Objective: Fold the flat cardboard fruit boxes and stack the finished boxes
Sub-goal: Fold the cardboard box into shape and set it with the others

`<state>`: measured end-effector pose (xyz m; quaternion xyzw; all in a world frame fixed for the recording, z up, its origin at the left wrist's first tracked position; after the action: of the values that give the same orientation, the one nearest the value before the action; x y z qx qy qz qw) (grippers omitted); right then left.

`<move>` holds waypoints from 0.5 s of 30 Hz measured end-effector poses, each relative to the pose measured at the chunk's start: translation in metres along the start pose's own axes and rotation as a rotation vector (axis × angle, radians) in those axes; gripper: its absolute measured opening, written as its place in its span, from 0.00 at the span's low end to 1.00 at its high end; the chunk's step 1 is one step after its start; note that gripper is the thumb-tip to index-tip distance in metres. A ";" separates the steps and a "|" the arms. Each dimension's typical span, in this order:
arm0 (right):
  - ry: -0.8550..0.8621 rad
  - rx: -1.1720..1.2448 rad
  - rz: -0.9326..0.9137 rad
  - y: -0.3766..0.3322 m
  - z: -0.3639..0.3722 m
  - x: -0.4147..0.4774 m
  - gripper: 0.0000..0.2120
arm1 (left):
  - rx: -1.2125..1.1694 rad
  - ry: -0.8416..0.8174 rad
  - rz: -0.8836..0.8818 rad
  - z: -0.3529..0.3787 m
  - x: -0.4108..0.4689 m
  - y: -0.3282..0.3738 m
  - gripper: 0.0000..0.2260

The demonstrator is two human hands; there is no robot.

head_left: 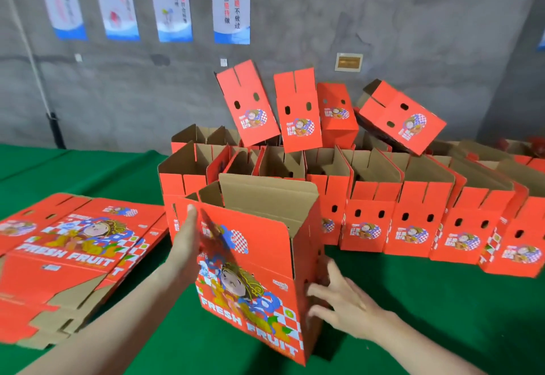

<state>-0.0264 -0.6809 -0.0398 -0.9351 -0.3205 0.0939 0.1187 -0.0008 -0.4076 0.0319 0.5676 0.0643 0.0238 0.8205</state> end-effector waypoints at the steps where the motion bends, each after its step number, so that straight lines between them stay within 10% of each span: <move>1: 0.014 -0.039 -0.011 -0.001 -0.017 -0.001 0.12 | 0.030 0.016 0.089 -0.004 0.001 0.008 0.19; 7: 0.236 -0.058 -0.095 -0.017 -0.112 0.002 0.16 | 0.341 -0.093 0.708 -0.016 -0.002 0.063 0.15; 15: 0.527 0.023 0.034 -0.056 -0.192 0.061 0.16 | 0.734 -0.258 0.585 -0.023 0.054 0.117 0.23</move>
<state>0.0365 -0.6312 0.1538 -0.9311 -0.2617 -0.1473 0.2070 0.0539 -0.3385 0.1286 0.8121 -0.1960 0.1589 0.5262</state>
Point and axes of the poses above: each hand's wrist, its own x-axis towards the middle knuckle, its own z-axis out of the palm, y = z × x, the point moved 6 cm from there along x, towards the middle knuckle, and after that the axes turned 14 degrees about -y, right-handed, at the moved point
